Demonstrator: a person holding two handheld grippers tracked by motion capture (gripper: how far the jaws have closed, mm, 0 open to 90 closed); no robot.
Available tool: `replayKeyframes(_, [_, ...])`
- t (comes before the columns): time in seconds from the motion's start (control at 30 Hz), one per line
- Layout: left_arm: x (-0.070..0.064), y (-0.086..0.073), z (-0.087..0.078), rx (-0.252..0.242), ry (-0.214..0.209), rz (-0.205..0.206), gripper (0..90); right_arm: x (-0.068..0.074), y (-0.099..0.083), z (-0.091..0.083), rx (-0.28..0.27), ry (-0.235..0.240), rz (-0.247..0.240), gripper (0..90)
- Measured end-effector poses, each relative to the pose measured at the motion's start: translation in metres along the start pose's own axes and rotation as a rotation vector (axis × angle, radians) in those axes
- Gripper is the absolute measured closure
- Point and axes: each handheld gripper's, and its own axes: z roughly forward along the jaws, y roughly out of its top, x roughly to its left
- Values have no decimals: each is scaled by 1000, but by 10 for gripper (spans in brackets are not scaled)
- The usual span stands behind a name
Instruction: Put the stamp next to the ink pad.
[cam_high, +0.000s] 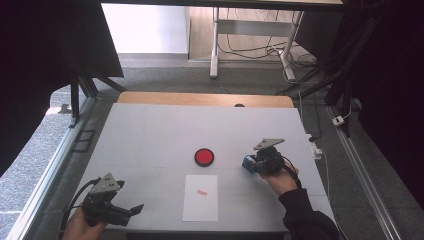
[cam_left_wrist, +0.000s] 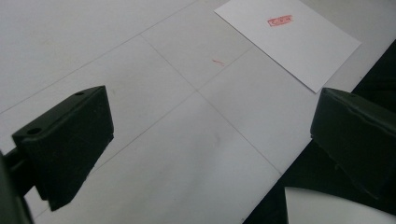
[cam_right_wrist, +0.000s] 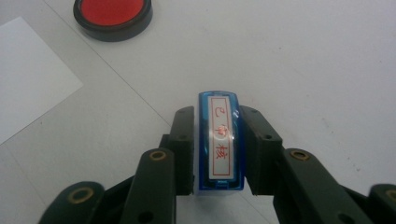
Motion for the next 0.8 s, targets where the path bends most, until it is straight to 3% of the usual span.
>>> replayKeyframes(0.5, [0,0,0,-1,-4,-3,0,1,4,-5,-21,20,23,576])
replayKeyframes(0.8, [1,0,0,-2,-7,-4,0,0,5,-6,-16,36,43,473])
